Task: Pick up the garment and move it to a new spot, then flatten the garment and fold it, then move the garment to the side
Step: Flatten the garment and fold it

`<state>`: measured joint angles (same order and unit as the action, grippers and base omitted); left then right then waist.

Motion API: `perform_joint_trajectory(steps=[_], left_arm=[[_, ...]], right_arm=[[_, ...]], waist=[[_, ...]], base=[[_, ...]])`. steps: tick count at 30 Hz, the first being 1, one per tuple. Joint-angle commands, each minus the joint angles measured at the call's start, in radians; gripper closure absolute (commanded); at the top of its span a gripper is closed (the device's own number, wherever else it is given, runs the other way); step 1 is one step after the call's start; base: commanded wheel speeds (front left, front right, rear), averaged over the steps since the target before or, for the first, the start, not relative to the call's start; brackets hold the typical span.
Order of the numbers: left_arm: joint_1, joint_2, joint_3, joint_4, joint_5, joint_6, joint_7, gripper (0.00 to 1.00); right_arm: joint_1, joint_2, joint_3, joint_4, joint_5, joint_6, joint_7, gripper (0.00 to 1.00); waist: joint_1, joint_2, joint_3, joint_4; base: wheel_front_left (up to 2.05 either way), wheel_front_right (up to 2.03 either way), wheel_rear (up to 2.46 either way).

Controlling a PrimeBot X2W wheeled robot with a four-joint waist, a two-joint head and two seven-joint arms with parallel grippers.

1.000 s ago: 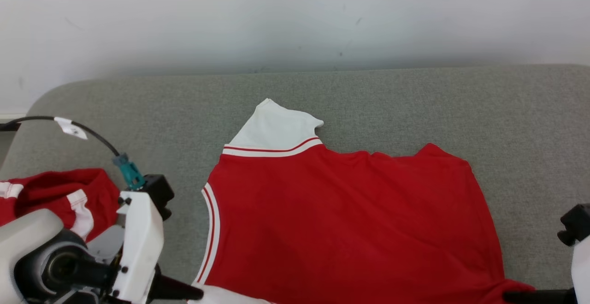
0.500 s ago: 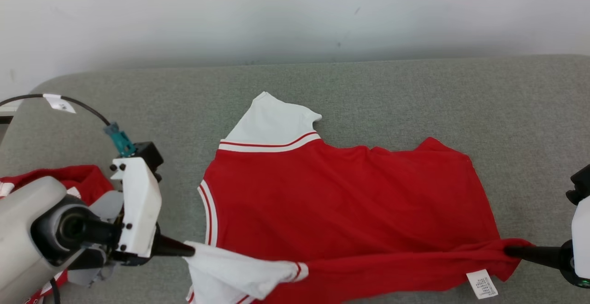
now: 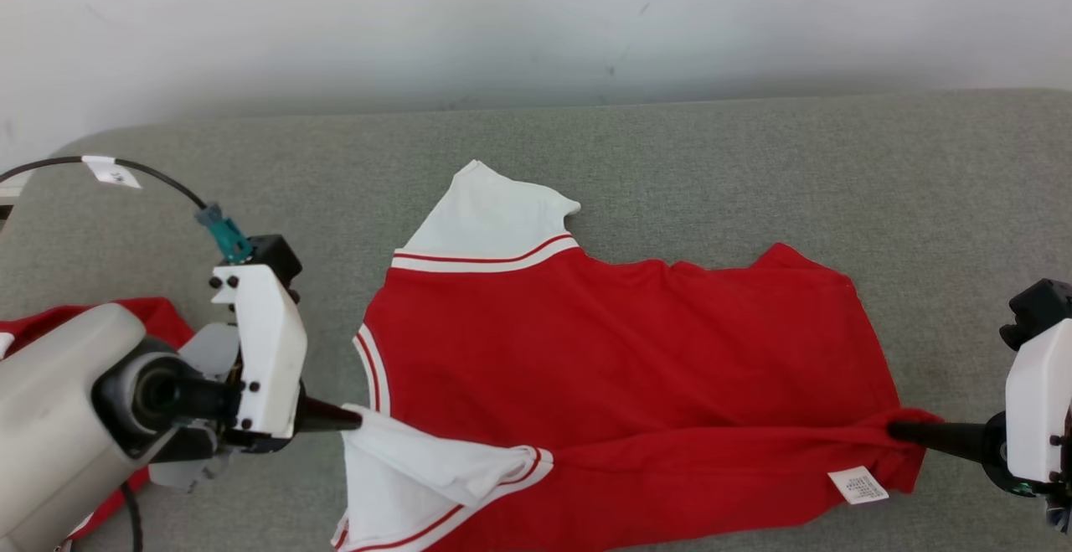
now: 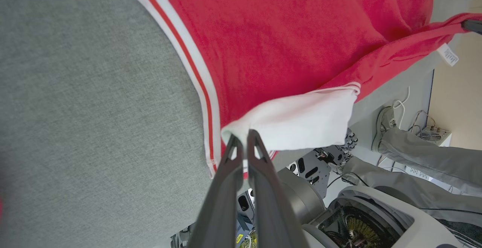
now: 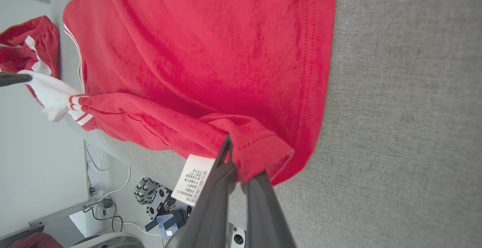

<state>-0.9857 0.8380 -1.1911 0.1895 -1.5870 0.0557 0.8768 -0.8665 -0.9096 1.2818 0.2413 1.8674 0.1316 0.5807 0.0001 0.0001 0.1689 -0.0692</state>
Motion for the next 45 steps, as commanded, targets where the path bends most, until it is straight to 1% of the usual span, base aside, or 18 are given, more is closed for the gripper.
perform_joint_trajectory(steps=[1,2,3,4,5,12,18,22,26,28,31,34,39,41,42,43,44,45], left_arm=[[-0.003,-0.009,0.002,0.013,0.004,-0.006,-0.011,1.0],[0.001,-0.016,0.004,0.027,0.007,-0.013,-0.019,0.94],[0.005,-0.024,0.006,0.038,0.01,-0.019,-0.031,0.39],[0.009,-0.032,0.006,0.052,0.014,-0.024,-0.042,0.05],[0.012,-0.038,0.005,0.064,0.017,-0.029,-0.05,0.0],[0.019,-0.073,0.017,0.123,0.054,-0.087,-0.133,0.0],[0.03,-0.081,0.029,0.133,0.131,-0.134,-0.269,0.0],[0.056,-0.083,0.063,0.129,0.19,-0.142,-0.441,0.0],[0.089,-0.07,0.089,0.102,0.27,-0.124,-0.624,0.0],[0.118,-0.066,0.114,0.082,0.3,-0.093,-0.733,0.0],[0.166,-0.036,0.143,0.031,0.36,-0.034,-0.889,0.0],[0.241,-0.013,0.168,-0.034,0.416,0.054,-1.052,0.0],[0.412,-0.028,0.244,-0.143,0.473,0.208,-1.141,0.0],[0.485,-0.061,0.33,-0.198,0.532,0.256,-1.141,0.0],[0.537,-0.087,0.38,-0.223,0.557,0.273,-1.141,0.0],[0.537,-0.087,0.38,-0.223,0.557,0.273,-1.141,0.0],[0.638,-0.125,0.46,-0.262,0.629,0.291,-1.14,0.0],[0.682,-0.146,0.493,-0.279,0.664,0.296,-1.14,0.0]], right_arm=[[-0.012,0.004,-0.001,0.008,-0.01,-0.002,-0.003,0.2],[-0.012,0.01,0.0,0.013,-0.013,-0.002,-0.006,0.0],[-0.013,0.016,0.0,0.018,-0.015,-0.002,-0.01,0.0],[-0.013,0.021,0.0,0.023,-0.015,-0.002,-0.008,0.0],[-0.013,0.024,0.0,0.028,-0.017,-0.002,-0.008,0.0],[-0.002,0.033,0.0,0.039,-0.001,-0.002,-0.05,0.0],[0.008,-0.002,-0.001,0.003,0.015,-0.002,-0.172,0.0],[0.01,-0.034,-0.015,-0.044,-0.028,-0.002,-0.337,0.0],[0.025,-0.056,-0.053,-0.073,-0.112,-0.002,-0.599,0.0],[0.048,-0.061,-0.078,-0.081,-0.141,-0.002,-0.746,0.0],[0.076,-0.069,-0.128,-0.098,-0.215,-0.002,-0.839,0.0],[0.168,-0.037,-0.354,-0.045,-0.309,-0.002,-0.845,0.0],[0.487,0.144,-0.788,-0.064,-0.603,-0.002,-0.844,0.0],[0.635,0.246,-0.937,-0.112,-0.721,-0.002,-0.844,0.0],[0.702,0.293,-0.996,-0.146,-0.783,-0.002,-0.844,0.0],[0.702,0.293,-0.996,-0.146,-0.783,-0.002,-0.844,0.0],[0.815,0.379,-1.092,-0.207,-0.879,-0.002,-0.844,0.0],[0.867,0.409,-1.117,-0.235,-0.935,-0.002,-0.844,0.0]], waist=[[-0.0001,-0.0001,-0.001,-0.001],[-0.0001,-0.0001,-0.002,-0.002],[-0.0001,-0.0001,-0.003,-0.004],[-0.0001,-0.0001,-0.004,-0.005],[-0.0001,-0.0001,-0.006,-0.006],[-0.0001,-0.0001,-0.038,-0.005],[-0.0001,-0.0001,-0.087,0.005],[-0.0001,-0.0001,-0.12,0.012],[-0.0001,-0.0001,-0.146,0.021],[-0.0001,-0.0001,-0.156,0.027],[-0.0001,-0.0001,-0.163,0.028],[-0.0001,-0.0001,-0.169,0.028],[-0.0001,-0.0001,-0.168,0.037],[-0.0001,-0.0001,-0.159,0.041],[-0.0001,-0.0001,-0.155,0.043],[-0.0001,-0.0001,-0.155,0.043],[-0.0001,-0.0001,-0.146,0.044],[-0.0001,-0.0001,-0.143,0.043]], base=[[0.0,0.0,0.0],[0.0,0.0,0.0],[0.0,0.0,0.0],[0.0,0.0,0.0],[0.0,0.0,0.0],[0.0,0.0,0.0],[0.0,0.0,0.0],[0.0,0.0,0.0],[0.0,0.0,0.0],[0.0,0.0,0.0],[0.0,0.0,0.0],[0.0,0.0,0.0],[0.0,0.0,0.0],[0.0,0.0,0.0],[0.0,0.0,0.0],[0.0,0.0,0.0],[0.0,0.0,0.0],[0.0,0.0,0.0]])
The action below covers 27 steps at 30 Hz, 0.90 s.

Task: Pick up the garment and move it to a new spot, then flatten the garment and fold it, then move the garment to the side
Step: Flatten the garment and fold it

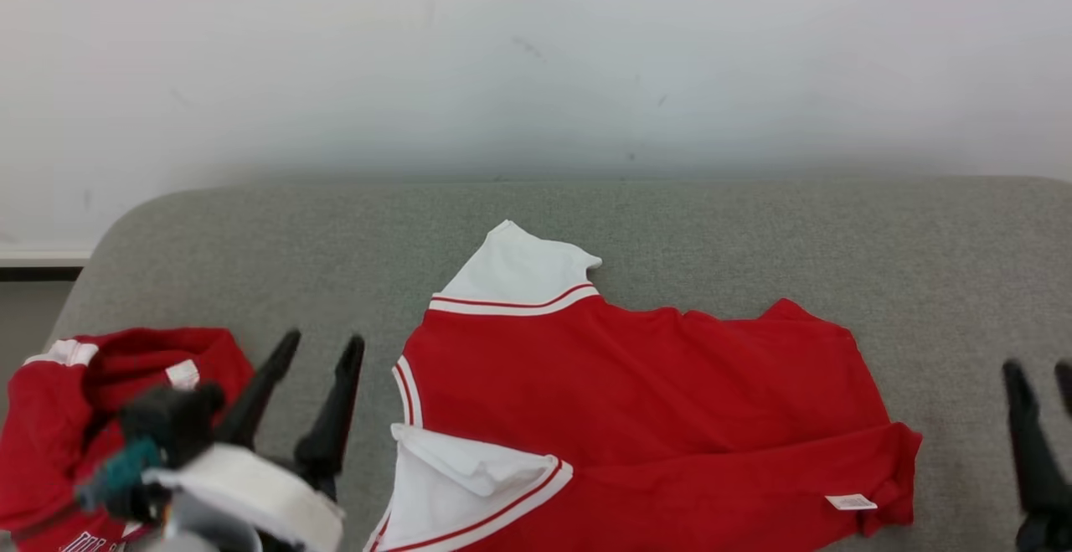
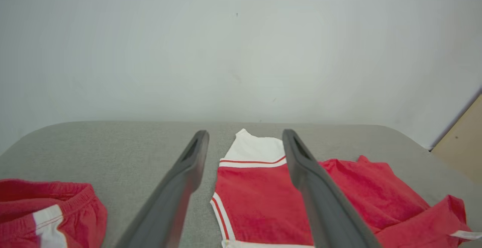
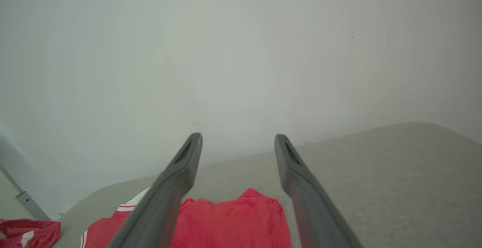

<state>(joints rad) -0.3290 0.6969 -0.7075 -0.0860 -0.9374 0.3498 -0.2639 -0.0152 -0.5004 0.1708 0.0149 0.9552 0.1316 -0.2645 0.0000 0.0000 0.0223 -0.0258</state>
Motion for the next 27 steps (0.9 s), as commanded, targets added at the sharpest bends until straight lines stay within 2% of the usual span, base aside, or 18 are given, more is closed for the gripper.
perform_joint_trajectory(steps=[1,6,8,9,10,11,14,20,27], left_arm=[[0.067,-0.028,0.041,-0.016,0.043,0.002,0.0,0.0],[0.238,-0.143,0.167,-0.02,0.2,-0.03,0.0,0.0],[0.298,-0.193,0.21,-0.011,0.237,-0.05,0.0,0.0],[0.298,-0.193,0.21,-0.011,0.237,-0.05,0.0,0.0],[0.347,-0.245,0.256,-0.001,0.273,-0.077,0.0,0.0],[0.347,-0.245,0.256,-0.001,0.273,-0.077,0.0,0.0],[0.413,-0.312,0.297,0.042,0.303,-0.131,0.0,0.0],[0.449,-0.382,0.334,0.142,0.355,-0.224,0.0,0.0],[0.407,-0.41,0.309,0.252,0.367,-0.279,0.005,0.0]], right_arm=[[0.056,0.023,-0.022,-0.029,-0.064,-0.002,0.001,0.0],[0.194,0.109,-0.049,-0.062,-0.204,-0.002,0.001,0.0],[0.23,0.114,-0.051,-0.049,-0.252,-0.002,0.001,0.0],[0.23,0.114,-0.051,-0.049,-0.252,-0.002,0.001,0.0],[0.256,0.135,-0.044,-0.019,-0.277,-0.002,0.001,0.0],[0.256,0.135,-0.044,-0.019,-0.277,-0.002,0.001,0.0],[0.27,0.166,-0.049,0.026,-0.283,-0.002,0.001,0.0],[0.225,0.193,-0.027,0.141,-0.344,-0.002,0.001,0.0],[0.116,0.195,0.026,0.295,-0.432,-0.002,0.047,0.0]], waist=[[0.0,0.0,0.009,-0.003],[0.0,0.0,0.014,-0.014],[0.0,0.0,0.009,-0.018],[0.0,0.0,0.009,-0.018],[0.0,0.0,0.007,-0.02],[0.0,0.0,0.007,-0.02],[0.0,0.0,0.004,-0.023],[0.0,0.0,0.003,-0.018],[0.0,0.0,0.012,-0.003]], base=[[0.0,0.0,0.0],[0.0,0.0,0.0],[0.0,0.0,0.0],[0.0,0.0,0.0],[0.0,0.0,0.0],[0.0,0.0,0.0],[0.0,0.0,0.0],[0.0,0.0,0.0],[0.0,0.0,0.0]])
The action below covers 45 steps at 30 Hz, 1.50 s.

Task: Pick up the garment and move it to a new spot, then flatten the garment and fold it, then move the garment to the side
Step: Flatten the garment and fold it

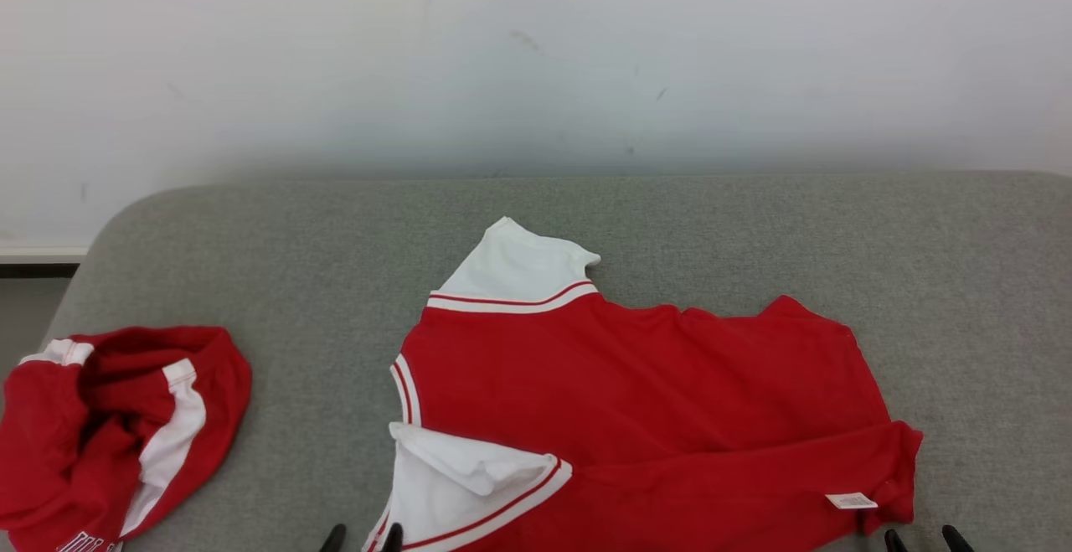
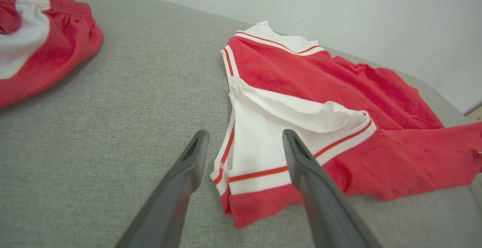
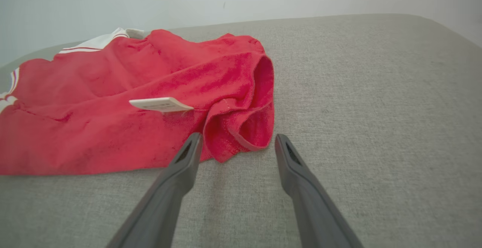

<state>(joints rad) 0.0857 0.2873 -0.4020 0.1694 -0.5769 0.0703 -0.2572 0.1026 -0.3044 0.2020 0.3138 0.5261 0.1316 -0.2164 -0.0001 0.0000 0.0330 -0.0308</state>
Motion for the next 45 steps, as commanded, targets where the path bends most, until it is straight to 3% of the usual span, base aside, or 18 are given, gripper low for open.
perform_joint_trajectory(steps=[1,8,17,26,27,29,30,31,32,34,35,45], left_arm=[[-0.011,-0.002,-0.006,0.011,0.007,-0.004,0.007,0.0],[-0.047,-0.001,-0.05,0.063,0.007,-0.025,0.084,0.0],[-0.074,0.006,-0.07,0.095,-0.009,-0.008,0.18,0.0],[-0.113,0.009,-0.065,0.112,-0.019,0.007,0.214,0.0],[-0.114,0.009,-0.066,0.11,-0.021,0.008,0.216,0.09],[-0.114,0.01,-0.069,0.108,-0.022,0.007,0.218,0.41],[-0.114,0.01,-0.069,0.108,-0.024,0.006,0.22,0.56],[-0.114,0.01,-0.071,0.107,-0.026,0.005,0.221,0.83],[-0.114,0.01,-0.072,0.106,-0.028,0.004,0.223,1.0],[-0.113,0.01,-0.074,0.105,-0.031,0.002,0.227,1.0],[-0.113,0.011,-0.074,0.105,-0.032,0.003,0.228,1.0],[-0.117,0.041,-0.065,0.083,-0.04,-0.003,0.235,1.0]], right_arm=[[-0.014,0.001,0.007,0.015,-0.016,-0.002,0.006,0.0],[-0.085,0.009,0.012,0.133,-0.099,-0.002,0.019,0.0],[-0.142,0.033,0.038,0.184,-0.162,-0.002,0.014,0.0],[-0.185,0.058,-0.025,0.228,-0.271,-0.002,-0.017,0.0],[-0.187,0.064,-0.04,0.232,-0.285,-0.002,-0.02,0.0],[-0.185,0.079,-0.053,0.238,-0.309,-0.002,-0.021,0.0],[-0.184,0.081,-0.057,0.24,-0.318,-0.002,-0.022,0.04],[-0.184,0.082,-0.057,0.242,-0.325,-0.002,-0.021,0.33],[-0.184,0.085,-0.056,0.244,-0.331,-0.002,-0.02,0.45],[-0.186,0.094,-0.05,0.245,-0.334,-0.002,-0.02,0.67],[-0.188,0.096,-0.046,0.247,-0.333,-0.002,-0.018,0.98],[-0.183,0.083,-0.077,0.225,-0.308,-0.002,-0.008,1.0]], waist=[[0.0001,0.0,0.002,0.006],[0.0001,0.0,0.016,0.03],[0.0001,0.0,0.045,0.031],[0.0001,0.0,0.057,0.018],[0.0001,0.0,0.057,0.017],[0.0001,0.0,0.057,0.014],[0.0001,0.0,0.056,0.013],[0.0001,0.0,0.055,0.012],[0.0001,0.0,0.055,0.012],[0.0001,0.0,0.053,0.01],[0.0001,0.0,0.053,0.01],[0.0001,0.0,0.05,0.013]], base=[[0.0,0.0,0.0],[0.0,0.0,0.0],[0.0,0.0,0.0],[0.0,0.0,0.0],[0.0,0.0,0.0],[0.0,0.0,0.0],[0.0,0.0,0.0],[0.0,0.0,0.0],[0.0,0.0,0.0],[0.0,0.0,0.0],[0.0,0.0,0.0],[0.0,0.0,0.0]])
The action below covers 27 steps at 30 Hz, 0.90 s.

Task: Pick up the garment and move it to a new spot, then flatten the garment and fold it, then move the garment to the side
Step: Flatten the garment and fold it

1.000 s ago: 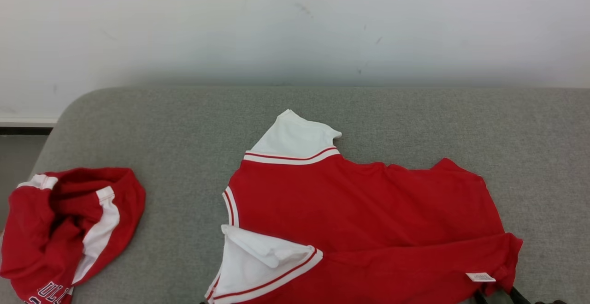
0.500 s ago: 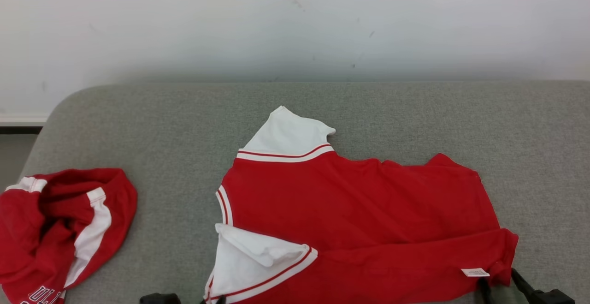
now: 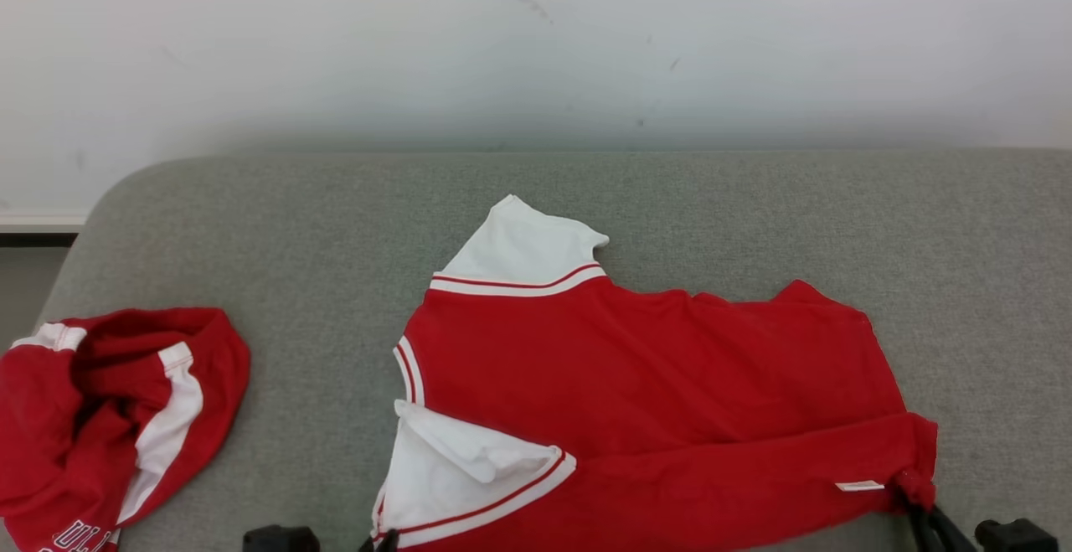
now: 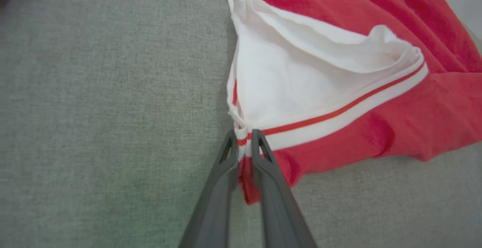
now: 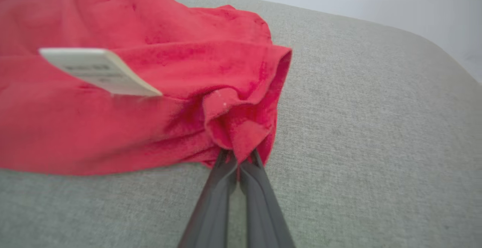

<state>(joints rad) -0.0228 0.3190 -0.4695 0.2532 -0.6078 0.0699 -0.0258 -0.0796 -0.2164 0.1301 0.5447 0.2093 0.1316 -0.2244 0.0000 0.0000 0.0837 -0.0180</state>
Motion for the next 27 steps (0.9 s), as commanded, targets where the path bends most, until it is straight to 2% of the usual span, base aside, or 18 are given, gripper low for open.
perform_joint_trajectory(steps=[1,3,8,12,13,15,22,27], left_arm=[[-0.007,0.014,0.005,-0.007,-0.008,-0.002,0.002,1.0],[-0.004,0.026,0.01,-0.019,-0.007,0.002,0.002,1.0],[0.024,0.06,0.023,-0.06,-0.015,0.013,0.021,1.0],[0.051,0.099,0.031,-0.115,-0.018,0.026,0.058,1.0],[0.051,0.099,0.031,-0.115,-0.018,0.026,0.058,1.0],[0.076,0.128,0.03,-0.154,-0.019,0.043,0.101,1.0],[0.142,0.169,0.013,-0.222,-0.048,0.065,0.206,1.0],[0.174,0.177,-0.006,-0.25,-0.066,0.076,0.262,1.0]], right_arm=[[0.006,-0.007,-0.013,-0.018,0.019,-0.002,0.004,1.0],[0.02,-0.018,0.005,-0.051,0.067,-0.002,0.027,1.0],[0.069,-0.129,0.03,-0.176,0.187,-0.002,0.121,1.0],[0.142,-0.216,0.047,-0.315,0.291,-0.002,0.259,1.0],[0.142,-0.216,0.047,-0.315,0.291,-0.002,0.259,1.0],[0.203,-0.274,0.038,-0.4,0.356,-0.002,0.348,1.0],[0.313,-0.353,0.047,-0.512,0.463,-0.002,0.481,1.0],[0.353,-0.351,0.05,-0.522,0.492,-0.003,0.532,0.99]], waist=[[0.0,0.0,-0.002,0.001],[0.0,0.0,-0.003,0.003],[0.0,0.0,-0.009,0.0],[0.0,0.0,-0.011,-0.003],[0.0,0.0,-0.011,-0.003],[0.0,0.0,-0.012,-0.003],[0.0,0.0,-0.01,-0.005],[0.0,0.0,-0.009,-0.006]], base=[[0.0,0.0,0.0],[0.0,0.0,0.0],[0.0,0.0,0.0],[0.0,0.0,0.0],[0.0,0.0,0.0],[0.0,0.0,0.0],[0.0,0.0,0.0],[0.0,0.0,0.0]])
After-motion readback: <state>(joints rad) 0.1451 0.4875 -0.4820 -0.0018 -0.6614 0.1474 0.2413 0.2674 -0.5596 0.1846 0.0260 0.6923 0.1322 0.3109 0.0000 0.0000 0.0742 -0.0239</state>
